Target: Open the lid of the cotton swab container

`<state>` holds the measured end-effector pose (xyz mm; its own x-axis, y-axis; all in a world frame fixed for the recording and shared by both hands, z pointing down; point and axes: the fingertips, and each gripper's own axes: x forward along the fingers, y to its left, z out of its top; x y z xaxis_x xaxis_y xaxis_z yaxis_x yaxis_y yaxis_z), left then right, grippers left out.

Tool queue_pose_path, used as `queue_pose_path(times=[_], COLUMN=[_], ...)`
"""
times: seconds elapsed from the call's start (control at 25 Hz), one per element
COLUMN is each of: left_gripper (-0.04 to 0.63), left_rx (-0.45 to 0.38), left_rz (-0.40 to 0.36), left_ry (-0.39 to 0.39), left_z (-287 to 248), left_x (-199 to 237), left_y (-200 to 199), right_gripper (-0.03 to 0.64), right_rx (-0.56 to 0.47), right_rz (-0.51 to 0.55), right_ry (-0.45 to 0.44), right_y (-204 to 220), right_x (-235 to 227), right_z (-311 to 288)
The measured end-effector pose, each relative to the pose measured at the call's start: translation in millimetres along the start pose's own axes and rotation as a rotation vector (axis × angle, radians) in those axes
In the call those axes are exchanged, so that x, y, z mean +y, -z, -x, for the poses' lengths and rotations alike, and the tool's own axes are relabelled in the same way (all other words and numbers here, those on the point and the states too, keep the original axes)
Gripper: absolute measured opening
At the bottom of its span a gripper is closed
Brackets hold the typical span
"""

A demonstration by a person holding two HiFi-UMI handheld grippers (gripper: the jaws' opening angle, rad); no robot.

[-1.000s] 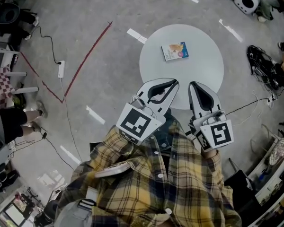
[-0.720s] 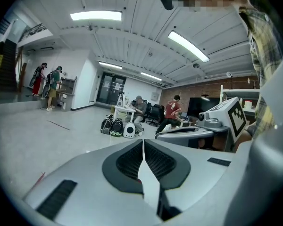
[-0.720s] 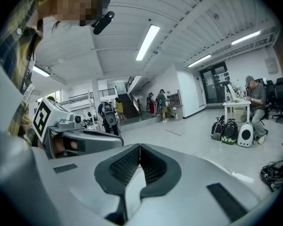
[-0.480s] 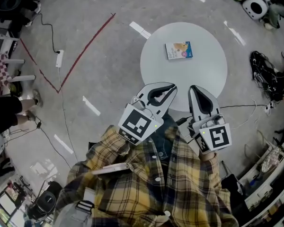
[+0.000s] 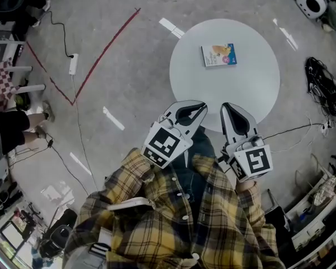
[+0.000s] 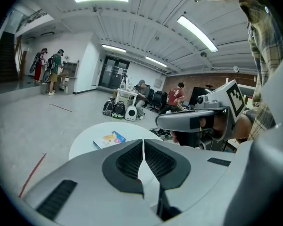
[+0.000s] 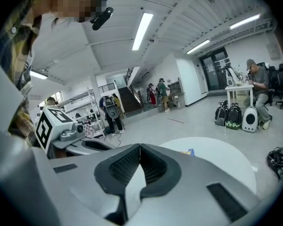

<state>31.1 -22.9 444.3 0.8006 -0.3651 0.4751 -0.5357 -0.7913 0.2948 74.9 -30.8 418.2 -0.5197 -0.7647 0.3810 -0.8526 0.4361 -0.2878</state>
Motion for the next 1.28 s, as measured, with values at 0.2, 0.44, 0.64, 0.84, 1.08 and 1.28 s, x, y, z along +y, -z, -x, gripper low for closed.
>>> queue_pose_path(times=[0.2,0.44,0.64,0.84,1.08,1.28], left_gripper=[0.029,0.029,0.029,0.031,0.032,0.156], left_rx=[0.041,0.044,0.058,0.057,0.043,0.061], left_rz=[-0.018,-0.038,-0.089,-0.102,-0.112,-0.131], left_ry=[0.005,0.006,0.030,0.052,0.047,0.103], left_z=[-12,-19,-24,-28,-27,-29], left_x=[0,6,4,1,2,-3], left_y=[27,43,55,63,66,77], right_gripper=[0.017,0.017,0.017,0.017,0.017,0.017], right_rx=[0.040,0.080,0.088,0.096,0.100,0.099], right_rz=[-0.017,-0.059,-0.073,-0.079,-0.090,-0.095], right_ry=[-0.012,0.005,0.015,0.026,0.031,0.037], right_y=[24,54,63,68,72,74], right_x=[-3,-10,-15,-20,-18,-18], right_z=[-11,-17,-17,-15,-11,-8])
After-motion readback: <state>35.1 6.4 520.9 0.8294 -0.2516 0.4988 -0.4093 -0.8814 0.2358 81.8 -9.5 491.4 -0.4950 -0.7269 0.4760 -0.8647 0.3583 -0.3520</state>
